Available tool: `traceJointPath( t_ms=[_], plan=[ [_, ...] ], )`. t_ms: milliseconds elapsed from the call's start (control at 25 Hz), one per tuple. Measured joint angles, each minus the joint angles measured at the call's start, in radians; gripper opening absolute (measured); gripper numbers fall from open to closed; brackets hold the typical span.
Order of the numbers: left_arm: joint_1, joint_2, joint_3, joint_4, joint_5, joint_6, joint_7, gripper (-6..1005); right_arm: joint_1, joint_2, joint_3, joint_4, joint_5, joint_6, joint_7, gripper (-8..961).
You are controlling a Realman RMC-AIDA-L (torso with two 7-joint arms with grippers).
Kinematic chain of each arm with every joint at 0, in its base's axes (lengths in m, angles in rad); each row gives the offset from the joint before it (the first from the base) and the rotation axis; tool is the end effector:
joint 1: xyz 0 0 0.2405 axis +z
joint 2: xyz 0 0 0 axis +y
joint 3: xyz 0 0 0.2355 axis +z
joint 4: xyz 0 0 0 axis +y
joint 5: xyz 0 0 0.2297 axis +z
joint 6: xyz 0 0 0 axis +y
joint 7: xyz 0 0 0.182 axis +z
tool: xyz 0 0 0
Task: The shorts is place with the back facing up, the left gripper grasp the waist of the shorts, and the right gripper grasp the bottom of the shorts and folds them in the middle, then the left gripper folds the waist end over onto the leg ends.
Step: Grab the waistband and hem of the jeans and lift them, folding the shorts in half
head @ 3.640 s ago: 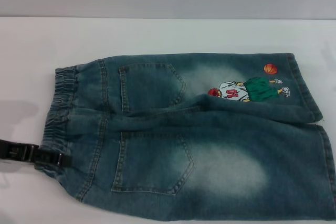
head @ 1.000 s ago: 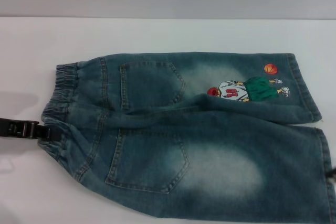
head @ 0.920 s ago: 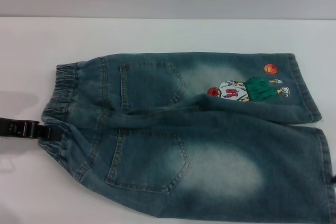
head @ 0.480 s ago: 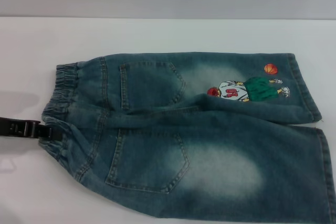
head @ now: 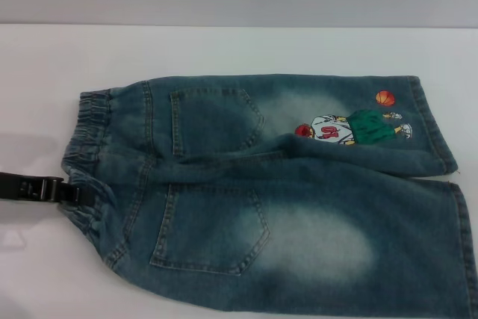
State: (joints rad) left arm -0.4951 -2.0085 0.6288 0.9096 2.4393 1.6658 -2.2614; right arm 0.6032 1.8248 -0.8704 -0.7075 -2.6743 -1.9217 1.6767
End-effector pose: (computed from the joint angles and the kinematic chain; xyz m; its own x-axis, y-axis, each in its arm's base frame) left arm -0.3098 0.3302 0.0374 0.3354 0.9156 0.2217 0.9416 -0.3179 -0.1113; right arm 0.3299 0.2807 0.0629 0.7430 -0.5489 0.3830 -0.6155 -0.7852 0.0687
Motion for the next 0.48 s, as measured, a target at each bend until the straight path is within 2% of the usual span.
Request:
traceJointPath(
  t_ms=[280, 480],
  plan=[
    [-0.004, -0.008, 0.0, 0.001, 0.0, 0.002, -0.01, 59, 0.016, 0.048, -0.039, -0.015, -0.024, 0.025, 0.001, 796],
    [-0.008, -0.008, 0.0, 0.001, 0.0, 0.002, -0.015, 60, 0.029, 0.058, -0.041, -0.016, -0.044, 0.031, 0.001, 796]
  ],
)
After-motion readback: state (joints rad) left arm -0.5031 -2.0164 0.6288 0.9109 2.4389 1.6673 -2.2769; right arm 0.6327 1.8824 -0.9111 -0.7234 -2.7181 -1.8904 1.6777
